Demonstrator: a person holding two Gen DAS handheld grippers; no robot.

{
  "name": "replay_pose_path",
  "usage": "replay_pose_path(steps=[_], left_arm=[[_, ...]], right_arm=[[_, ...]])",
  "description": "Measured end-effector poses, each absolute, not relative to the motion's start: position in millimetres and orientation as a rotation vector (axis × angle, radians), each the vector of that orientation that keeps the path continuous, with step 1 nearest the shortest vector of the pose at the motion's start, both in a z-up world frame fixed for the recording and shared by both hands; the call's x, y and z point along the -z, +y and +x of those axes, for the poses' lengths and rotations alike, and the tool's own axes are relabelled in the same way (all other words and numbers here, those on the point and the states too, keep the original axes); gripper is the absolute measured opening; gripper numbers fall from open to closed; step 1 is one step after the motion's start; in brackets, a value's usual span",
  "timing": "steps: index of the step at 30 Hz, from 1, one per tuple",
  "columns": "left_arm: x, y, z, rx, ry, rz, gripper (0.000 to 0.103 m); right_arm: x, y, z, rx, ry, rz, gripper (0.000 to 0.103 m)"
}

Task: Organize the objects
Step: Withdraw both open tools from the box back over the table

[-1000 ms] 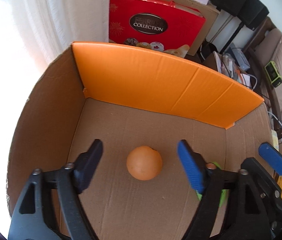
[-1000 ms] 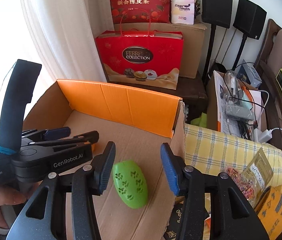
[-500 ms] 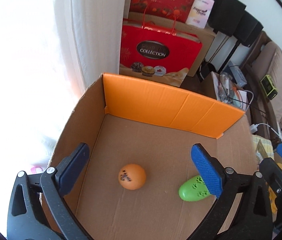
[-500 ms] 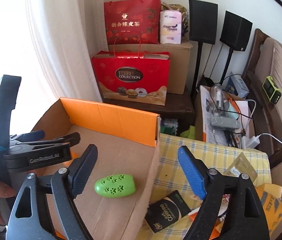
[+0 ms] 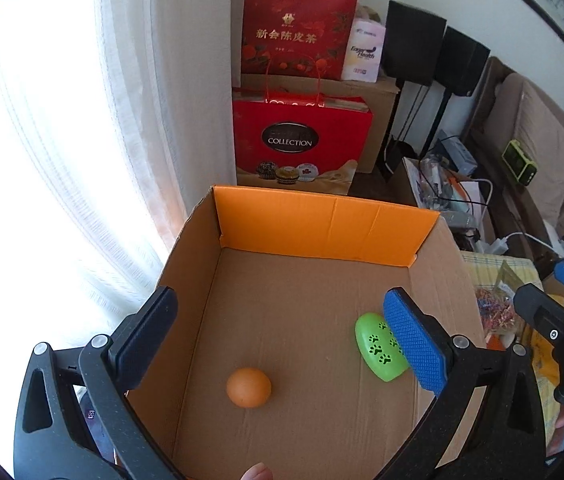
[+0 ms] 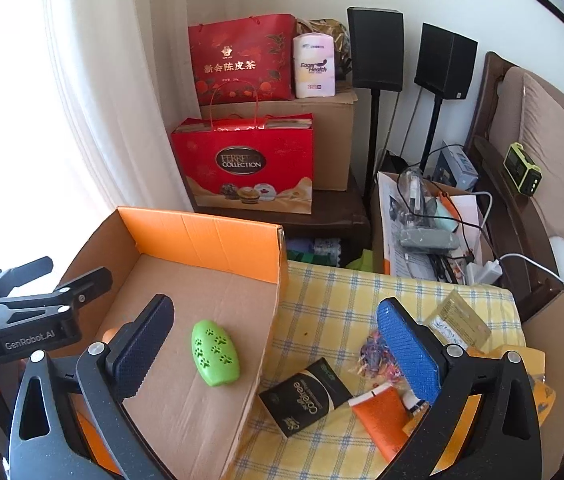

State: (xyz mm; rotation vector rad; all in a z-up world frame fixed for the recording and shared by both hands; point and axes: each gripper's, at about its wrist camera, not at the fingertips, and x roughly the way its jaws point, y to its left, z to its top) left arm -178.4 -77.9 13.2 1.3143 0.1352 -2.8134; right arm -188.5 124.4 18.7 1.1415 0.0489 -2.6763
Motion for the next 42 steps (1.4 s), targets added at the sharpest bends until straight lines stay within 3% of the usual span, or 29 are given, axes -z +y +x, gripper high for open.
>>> replay_pose_path(steps=[25, 42], left_arm=[[-49.0, -37.7, -85.3, 3.029, 0.206, 1.172, 0.103], [-48.9, 24.0, -58.2, 3.097, 0.007, 1.153, 0.103]], right_arm=[[-38.3, 191.1, -109.4, 2.800, 0.003, 1.065, 0.103], [-41.0, 233.7, -62.2, 2.856, -0.039, 1.031, 0.103]])
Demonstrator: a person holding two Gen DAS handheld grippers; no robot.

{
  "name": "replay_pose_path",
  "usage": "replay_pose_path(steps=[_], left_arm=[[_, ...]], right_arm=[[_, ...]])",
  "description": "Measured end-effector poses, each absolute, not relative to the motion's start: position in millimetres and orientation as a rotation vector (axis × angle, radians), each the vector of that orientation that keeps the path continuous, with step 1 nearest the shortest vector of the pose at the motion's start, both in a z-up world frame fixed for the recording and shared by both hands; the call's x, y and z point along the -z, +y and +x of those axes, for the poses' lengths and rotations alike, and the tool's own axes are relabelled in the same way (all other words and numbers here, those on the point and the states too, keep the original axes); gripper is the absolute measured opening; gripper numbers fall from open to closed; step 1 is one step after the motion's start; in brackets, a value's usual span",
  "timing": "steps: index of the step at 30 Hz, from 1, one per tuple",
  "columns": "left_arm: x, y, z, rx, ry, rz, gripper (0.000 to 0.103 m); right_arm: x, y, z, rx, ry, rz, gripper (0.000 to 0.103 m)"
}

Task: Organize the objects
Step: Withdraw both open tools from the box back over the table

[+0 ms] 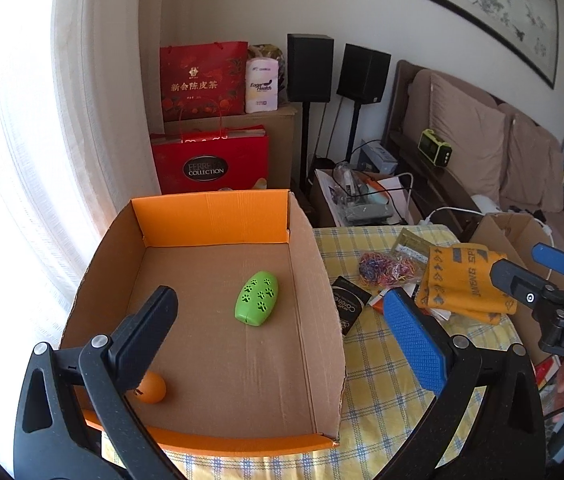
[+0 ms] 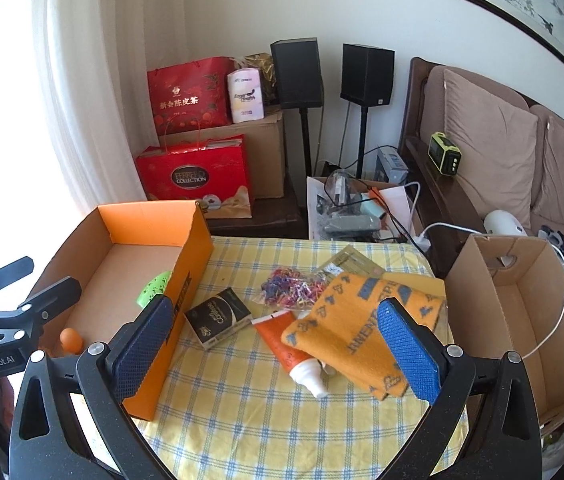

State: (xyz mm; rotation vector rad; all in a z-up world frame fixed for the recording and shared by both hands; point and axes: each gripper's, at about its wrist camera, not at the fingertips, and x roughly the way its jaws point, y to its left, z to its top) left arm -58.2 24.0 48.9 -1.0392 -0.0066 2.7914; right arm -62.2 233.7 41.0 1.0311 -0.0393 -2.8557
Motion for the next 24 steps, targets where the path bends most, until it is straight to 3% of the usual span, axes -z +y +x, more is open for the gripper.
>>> replay_pose_path(steps=[24], left_arm=[[-17.7, 132.4, -91.4, -2.468, 0.015, -1.150, 0.103]], right_arm=[[-31.0, 350.6, -66.9, 2.979, -0.246, 1.141, 0.103]])
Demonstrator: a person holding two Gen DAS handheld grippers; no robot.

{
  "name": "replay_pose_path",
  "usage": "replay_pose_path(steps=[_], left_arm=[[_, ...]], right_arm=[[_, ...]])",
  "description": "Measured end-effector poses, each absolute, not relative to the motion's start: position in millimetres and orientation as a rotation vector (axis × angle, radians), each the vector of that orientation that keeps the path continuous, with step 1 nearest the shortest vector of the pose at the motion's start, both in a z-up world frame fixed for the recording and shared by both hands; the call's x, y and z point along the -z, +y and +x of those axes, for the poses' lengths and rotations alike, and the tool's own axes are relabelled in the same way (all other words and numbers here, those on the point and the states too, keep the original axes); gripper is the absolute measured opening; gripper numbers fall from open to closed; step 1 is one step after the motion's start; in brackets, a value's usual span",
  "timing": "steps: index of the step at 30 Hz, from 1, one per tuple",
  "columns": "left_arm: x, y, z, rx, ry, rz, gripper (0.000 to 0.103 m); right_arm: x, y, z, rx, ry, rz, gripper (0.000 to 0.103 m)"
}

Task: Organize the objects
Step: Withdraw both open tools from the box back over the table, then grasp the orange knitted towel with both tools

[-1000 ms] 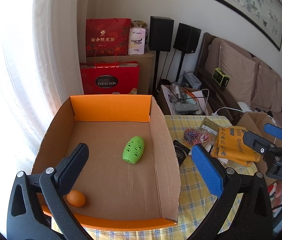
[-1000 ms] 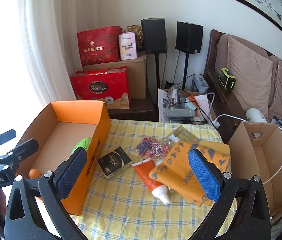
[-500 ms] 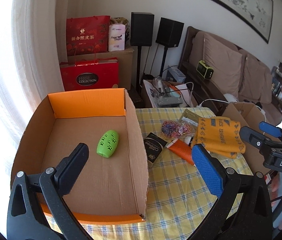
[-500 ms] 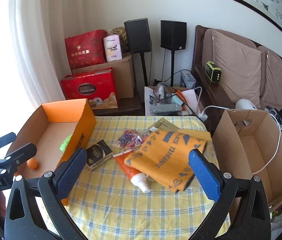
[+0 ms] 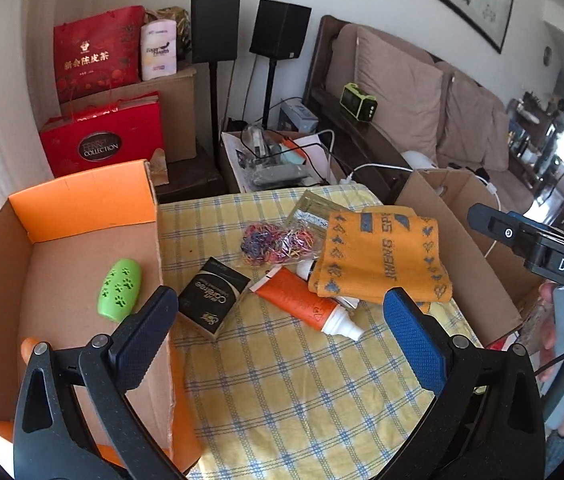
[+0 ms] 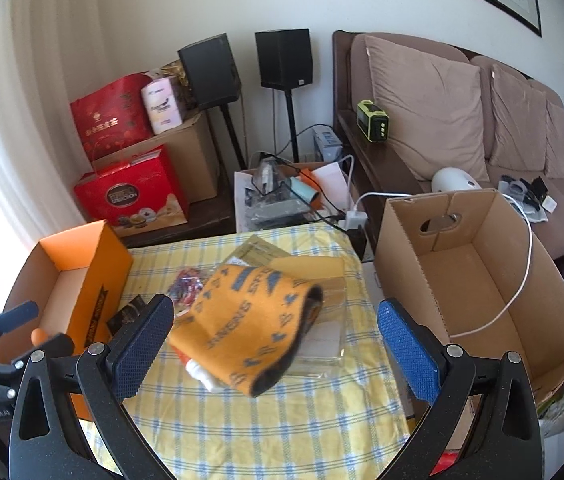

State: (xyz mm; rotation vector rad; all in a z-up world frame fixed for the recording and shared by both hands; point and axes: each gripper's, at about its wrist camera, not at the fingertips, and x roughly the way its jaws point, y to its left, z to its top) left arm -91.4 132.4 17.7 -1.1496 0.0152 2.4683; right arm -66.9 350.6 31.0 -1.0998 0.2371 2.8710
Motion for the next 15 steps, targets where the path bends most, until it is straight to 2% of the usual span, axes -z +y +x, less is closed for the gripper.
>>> replay_pose_path(steps=[10, 15], left_arm=[[14.9, 166.6, -119.0, -2.341, -0.060, -1.290, 0.095], [27.8, 182.1, -128.5, -2.287, -0.115, -1.343, 0.089]], right_arm=[[-9.5, 370.0, -97.6, -2.825, 0.244, -1.180, 0.095], [3.9, 378.6, -111.5, -2.815, 0.303, -1.217, 0.087]])
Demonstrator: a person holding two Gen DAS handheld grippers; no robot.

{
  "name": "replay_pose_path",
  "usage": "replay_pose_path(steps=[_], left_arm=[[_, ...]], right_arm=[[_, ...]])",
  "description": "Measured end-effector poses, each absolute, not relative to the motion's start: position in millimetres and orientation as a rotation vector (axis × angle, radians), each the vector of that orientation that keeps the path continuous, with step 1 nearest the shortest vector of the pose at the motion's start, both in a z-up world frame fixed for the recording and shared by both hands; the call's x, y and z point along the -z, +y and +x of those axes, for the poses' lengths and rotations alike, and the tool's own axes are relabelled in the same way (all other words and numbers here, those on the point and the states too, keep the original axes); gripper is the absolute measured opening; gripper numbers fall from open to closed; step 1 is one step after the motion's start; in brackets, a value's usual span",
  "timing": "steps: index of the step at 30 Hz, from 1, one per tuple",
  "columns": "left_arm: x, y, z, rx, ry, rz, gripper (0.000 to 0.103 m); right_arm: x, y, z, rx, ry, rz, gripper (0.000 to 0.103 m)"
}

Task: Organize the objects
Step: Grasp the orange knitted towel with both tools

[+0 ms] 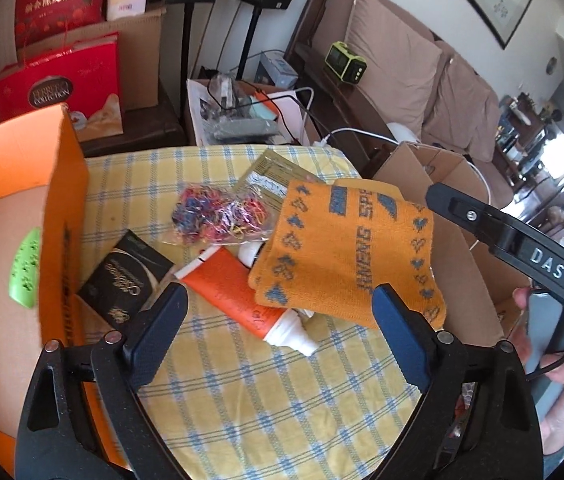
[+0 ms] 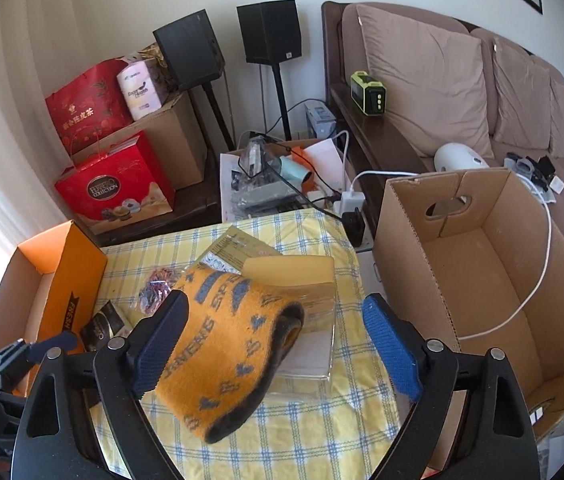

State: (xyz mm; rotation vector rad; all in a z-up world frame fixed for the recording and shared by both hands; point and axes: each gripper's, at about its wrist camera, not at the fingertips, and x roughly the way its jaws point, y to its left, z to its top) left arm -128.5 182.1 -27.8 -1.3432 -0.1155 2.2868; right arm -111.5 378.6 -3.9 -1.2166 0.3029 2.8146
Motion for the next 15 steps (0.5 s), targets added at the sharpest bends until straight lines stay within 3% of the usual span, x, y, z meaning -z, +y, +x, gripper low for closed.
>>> replay_pose_path(steps=[5, 11, 15], left_arm=[[40.7, 195.6, -131.7, -2.244, -0.135, -1.377, 0.084], [54.0, 204.8, -136.0, -2.201, -0.188, -1.414, 0.083], [59.5, 209.3, -140.2, -2.182, -0.220, -1.426, 0.078]], right_arm=[[18.3, 386.7, -128.1, -2.804, 0.359, -1.276, 0.080], [33.8, 392.0, -140.9, -2.788, 0.397, -1.321, 0.079], [40.1, 389.3, -144.3, -2.792, 0.411, -1.342, 0.072]])
